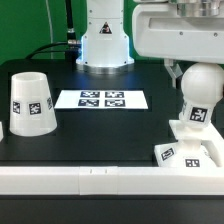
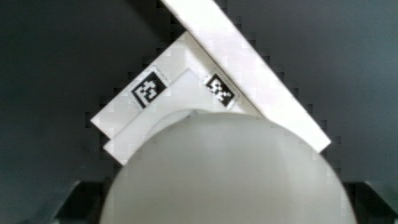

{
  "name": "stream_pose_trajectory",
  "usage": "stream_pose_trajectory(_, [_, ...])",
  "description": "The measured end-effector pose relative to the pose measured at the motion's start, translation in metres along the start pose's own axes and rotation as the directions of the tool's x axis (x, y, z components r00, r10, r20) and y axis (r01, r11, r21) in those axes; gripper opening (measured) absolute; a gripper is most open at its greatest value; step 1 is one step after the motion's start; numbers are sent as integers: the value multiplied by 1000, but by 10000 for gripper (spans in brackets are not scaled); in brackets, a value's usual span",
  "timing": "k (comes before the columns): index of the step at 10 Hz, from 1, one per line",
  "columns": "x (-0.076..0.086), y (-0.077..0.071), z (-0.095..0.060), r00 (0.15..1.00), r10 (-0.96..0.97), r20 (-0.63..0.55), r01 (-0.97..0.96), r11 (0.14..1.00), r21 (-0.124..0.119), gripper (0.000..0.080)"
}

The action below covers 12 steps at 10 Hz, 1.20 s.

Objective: Assemble lamp

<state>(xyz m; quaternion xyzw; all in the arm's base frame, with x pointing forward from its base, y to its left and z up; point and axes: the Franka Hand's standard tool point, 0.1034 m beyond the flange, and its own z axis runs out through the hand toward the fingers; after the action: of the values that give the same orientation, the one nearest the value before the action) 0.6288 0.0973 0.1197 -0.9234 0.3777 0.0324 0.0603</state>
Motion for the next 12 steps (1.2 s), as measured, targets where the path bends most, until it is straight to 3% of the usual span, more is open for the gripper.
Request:
stream_pose_trajectory(2, [-2, -1, 1, 1000, 17, 3, -17, 1000, 2, 604])
stream_pose_trajectory(3, [-2, -1, 1, 1000, -21, 3, 21, 1000, 2, 670])
stream_pose_trajectory(5, [1, 1, -1, 980, -197, -12, 197, 980, -15, 694])
stream_pose_trajectory(6, [4, 2, -1, 936, -351, -21, 351, 936, -16, 698])
stream_pose_trajectory(10, [4, 2, 0, 803, -596, -17, 595, 803, -20, 699])
stream_pose_trajectory(12, [7, 1, -1, 631, -775, -23, 773, 631, -66, 699])
